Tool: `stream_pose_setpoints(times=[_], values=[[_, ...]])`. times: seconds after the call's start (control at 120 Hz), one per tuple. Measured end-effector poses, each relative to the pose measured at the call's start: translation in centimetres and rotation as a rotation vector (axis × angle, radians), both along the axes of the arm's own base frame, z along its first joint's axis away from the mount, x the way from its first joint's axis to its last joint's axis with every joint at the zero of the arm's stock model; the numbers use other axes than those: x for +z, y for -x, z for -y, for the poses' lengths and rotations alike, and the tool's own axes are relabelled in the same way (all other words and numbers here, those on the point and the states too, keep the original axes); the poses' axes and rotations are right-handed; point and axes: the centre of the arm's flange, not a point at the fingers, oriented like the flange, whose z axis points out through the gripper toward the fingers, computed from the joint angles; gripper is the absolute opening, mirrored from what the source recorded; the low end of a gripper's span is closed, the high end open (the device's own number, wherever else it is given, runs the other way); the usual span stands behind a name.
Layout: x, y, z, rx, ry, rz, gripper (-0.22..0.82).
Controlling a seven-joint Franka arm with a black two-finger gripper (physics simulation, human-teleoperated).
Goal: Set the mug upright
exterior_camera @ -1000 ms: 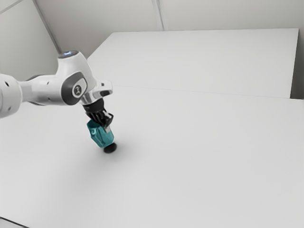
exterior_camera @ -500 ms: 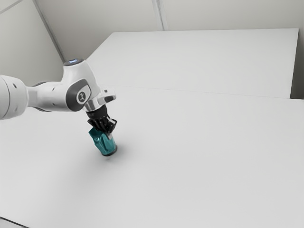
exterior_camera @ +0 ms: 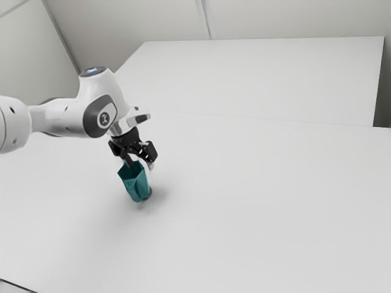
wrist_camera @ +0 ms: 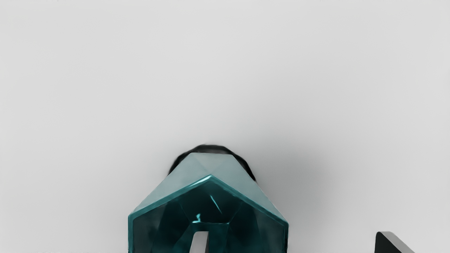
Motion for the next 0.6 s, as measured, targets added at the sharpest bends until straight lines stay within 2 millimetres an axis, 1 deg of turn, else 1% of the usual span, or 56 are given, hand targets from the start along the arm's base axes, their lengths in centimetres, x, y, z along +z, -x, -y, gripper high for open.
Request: stream_pose_setpoints(times=[0.1, 0.142, 0.175, 0.208, 0.25, 0.283, 0.358, 0.458, 0.525, 0.567, 0.6], values=[[1.9, 0.4, 0.5, 0.0, -0.011, 0.013, 0.55], [2.7, 0.3, 0.7, -0.001, -0.011, 0.016, 0.56], [3.7, -0.1, 0.8, -0.001, -0.009, 0.024, 0.56], [5.4, -0.9, 0.9, -0.001, -0.005, 0.039, 0.57], [8.1, -1.8, 0.9, -0.001, -0.002, 0.058, 0.58], [9.9, -2.3, 0.9, -0.001, 0.0, 0.068, 0.58], [14.2, -3.0, 0.7, 0.001, 0.001, 0.093, 0.59], [19.4, -3.2, 0.4, 0.003, -0.006, 0.123, 0.59], [21.9, -3.0, 0.3, 0.005, -0.006, 0.13, 0.6], [23.1, -2.9, 0.2, 0.005, -0.005, 0.128, 0.6], [24.1, -3.2, 0.2, 0.004, -0.003, 0.128, 0.6]])
